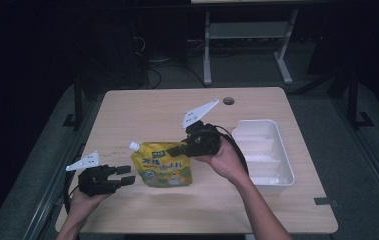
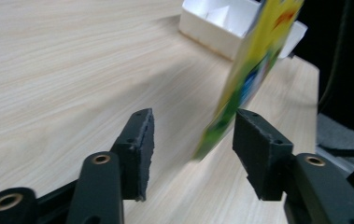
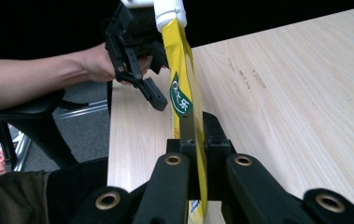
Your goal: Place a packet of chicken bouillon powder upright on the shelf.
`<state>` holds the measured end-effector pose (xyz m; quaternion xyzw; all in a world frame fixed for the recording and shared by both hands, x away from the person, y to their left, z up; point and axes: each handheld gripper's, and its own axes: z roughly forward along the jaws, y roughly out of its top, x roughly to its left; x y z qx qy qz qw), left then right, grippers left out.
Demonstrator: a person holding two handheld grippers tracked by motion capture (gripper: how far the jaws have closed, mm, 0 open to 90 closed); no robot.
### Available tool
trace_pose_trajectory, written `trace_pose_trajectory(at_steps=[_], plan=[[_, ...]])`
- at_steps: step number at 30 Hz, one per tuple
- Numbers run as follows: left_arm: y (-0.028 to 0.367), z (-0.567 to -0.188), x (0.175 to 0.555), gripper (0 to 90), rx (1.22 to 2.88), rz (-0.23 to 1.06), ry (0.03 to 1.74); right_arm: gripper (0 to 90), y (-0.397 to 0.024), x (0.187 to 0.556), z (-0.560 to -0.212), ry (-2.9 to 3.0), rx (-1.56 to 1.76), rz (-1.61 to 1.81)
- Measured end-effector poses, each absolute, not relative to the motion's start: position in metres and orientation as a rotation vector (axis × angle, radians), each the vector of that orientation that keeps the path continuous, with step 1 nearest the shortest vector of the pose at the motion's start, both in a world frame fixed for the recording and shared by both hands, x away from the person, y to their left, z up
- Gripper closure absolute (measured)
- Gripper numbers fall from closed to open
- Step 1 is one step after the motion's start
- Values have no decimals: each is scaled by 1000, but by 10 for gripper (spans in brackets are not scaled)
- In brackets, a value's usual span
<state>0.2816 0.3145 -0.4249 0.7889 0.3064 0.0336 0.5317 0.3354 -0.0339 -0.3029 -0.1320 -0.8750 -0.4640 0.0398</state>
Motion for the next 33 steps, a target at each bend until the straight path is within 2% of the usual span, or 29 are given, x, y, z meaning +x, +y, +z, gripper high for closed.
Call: trace_pose_trajectory(at_steps=[11, 33], plan=[[306, -429, 279, 360, 2020, 210, 744, 895, -71, 337, -279, -2724, -476, -1434], [312, -434, 281, 302, 2019, 221, 797, 894, -134, 340, -240, -2798, -587, -1472]])
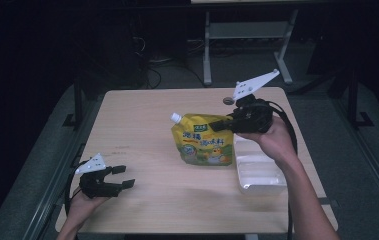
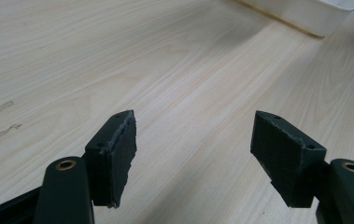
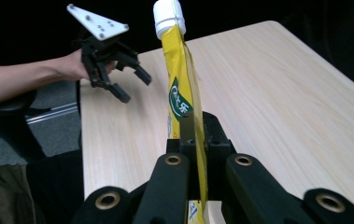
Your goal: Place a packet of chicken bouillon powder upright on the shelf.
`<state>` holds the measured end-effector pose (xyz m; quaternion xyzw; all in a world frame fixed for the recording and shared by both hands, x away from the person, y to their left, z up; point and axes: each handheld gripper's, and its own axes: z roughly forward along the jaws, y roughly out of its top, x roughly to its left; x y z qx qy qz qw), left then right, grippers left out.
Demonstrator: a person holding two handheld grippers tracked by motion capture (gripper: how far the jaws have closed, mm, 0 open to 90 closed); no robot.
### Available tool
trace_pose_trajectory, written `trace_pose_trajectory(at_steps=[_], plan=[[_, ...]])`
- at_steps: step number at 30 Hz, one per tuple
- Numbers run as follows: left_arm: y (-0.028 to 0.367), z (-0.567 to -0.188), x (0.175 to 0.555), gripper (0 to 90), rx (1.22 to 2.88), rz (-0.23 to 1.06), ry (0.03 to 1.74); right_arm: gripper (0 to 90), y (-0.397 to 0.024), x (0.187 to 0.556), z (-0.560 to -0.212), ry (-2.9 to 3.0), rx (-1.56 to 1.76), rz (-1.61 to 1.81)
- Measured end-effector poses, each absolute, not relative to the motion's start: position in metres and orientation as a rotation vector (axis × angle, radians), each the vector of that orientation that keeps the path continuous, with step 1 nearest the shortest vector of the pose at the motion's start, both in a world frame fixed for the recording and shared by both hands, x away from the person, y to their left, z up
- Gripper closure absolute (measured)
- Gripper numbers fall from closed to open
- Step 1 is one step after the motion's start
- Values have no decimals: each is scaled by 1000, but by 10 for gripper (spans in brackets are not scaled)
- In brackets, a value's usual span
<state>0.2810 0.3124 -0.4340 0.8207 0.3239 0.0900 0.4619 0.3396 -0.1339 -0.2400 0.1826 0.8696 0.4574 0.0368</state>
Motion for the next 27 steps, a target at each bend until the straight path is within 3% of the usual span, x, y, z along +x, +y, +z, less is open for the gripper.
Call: trace_pose_trajectory(at_steps=[27], plan=[[312, -437, 283, 286, 2029, 201, 818, 893, -223, 327, -258, 2569, 775, 1376]])
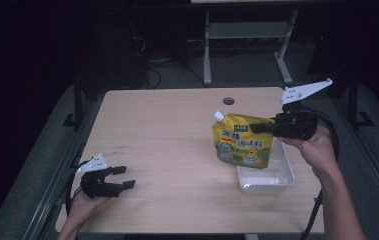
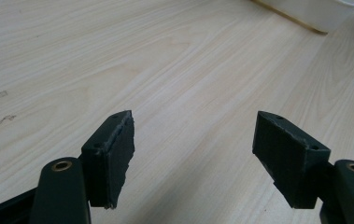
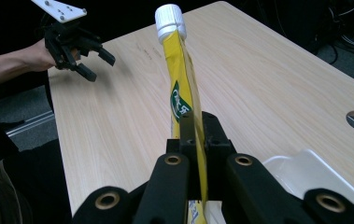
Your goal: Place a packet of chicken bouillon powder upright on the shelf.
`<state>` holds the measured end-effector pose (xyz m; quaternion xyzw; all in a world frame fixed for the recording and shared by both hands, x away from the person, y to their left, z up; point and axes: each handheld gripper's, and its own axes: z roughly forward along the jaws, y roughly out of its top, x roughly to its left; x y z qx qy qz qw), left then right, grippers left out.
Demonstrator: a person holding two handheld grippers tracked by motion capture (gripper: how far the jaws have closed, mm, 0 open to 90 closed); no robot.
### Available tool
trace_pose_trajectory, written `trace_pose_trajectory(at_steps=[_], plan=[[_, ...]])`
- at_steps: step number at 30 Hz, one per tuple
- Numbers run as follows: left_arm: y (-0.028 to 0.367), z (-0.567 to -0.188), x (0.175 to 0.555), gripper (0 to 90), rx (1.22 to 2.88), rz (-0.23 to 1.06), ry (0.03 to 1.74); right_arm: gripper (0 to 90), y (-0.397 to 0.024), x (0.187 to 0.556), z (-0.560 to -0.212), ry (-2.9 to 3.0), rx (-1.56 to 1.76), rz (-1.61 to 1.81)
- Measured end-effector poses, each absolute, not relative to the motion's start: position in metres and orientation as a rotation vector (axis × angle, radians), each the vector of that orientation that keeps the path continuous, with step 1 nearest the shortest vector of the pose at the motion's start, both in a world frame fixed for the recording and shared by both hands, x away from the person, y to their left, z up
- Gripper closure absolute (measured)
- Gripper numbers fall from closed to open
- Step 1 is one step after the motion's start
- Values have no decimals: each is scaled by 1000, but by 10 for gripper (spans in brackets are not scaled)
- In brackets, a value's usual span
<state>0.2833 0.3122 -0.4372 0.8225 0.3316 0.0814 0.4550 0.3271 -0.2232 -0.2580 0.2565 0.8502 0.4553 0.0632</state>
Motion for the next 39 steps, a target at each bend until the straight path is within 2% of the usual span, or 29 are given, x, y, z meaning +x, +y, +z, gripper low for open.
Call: trace_pose_trajectory(at_steps=[21, 39], plan=[[314, -437, 284, 277, 2017, 207, 829, 893, -262, 314, -271, 2520, 863, 1372], [314, -438, 284, 282, 2027, 219, 838, 892, -276, 307, -278, 2499, 900, 1375]])
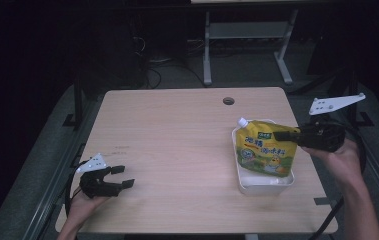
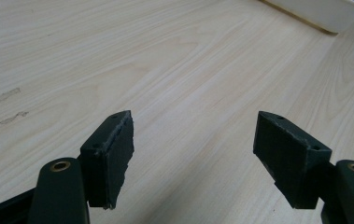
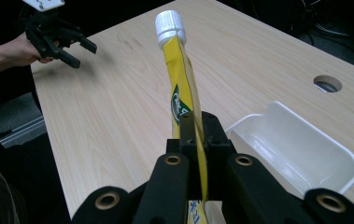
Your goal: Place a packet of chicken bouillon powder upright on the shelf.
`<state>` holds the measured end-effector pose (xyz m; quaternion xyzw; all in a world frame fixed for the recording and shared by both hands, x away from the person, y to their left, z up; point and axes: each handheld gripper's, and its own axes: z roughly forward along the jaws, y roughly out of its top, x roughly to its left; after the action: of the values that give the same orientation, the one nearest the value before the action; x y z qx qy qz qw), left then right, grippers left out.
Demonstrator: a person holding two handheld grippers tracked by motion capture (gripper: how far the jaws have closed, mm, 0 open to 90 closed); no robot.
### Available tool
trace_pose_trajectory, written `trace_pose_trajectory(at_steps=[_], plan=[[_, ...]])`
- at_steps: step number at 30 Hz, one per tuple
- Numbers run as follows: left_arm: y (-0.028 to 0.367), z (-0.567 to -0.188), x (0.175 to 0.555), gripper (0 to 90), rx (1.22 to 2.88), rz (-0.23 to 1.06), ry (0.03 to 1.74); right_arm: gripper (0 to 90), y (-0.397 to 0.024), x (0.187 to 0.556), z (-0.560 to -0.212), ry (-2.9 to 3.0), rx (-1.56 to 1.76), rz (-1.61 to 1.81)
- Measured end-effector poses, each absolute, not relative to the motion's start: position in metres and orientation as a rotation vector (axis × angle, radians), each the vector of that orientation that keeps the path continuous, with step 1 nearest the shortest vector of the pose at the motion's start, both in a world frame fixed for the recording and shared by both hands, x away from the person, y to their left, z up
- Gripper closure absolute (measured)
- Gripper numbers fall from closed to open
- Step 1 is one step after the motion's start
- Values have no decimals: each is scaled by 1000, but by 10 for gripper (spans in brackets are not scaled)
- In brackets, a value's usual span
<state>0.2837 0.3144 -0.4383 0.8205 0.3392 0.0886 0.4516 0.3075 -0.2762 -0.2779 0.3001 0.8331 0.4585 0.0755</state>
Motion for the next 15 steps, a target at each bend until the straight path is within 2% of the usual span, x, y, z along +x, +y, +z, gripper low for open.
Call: trace_pose_trajectory(at_steps=[15], plan=[[314, -439, 283, 283, 2023, 227, 841, 892, -280, 309, -296, 2498, 934, 1384]])
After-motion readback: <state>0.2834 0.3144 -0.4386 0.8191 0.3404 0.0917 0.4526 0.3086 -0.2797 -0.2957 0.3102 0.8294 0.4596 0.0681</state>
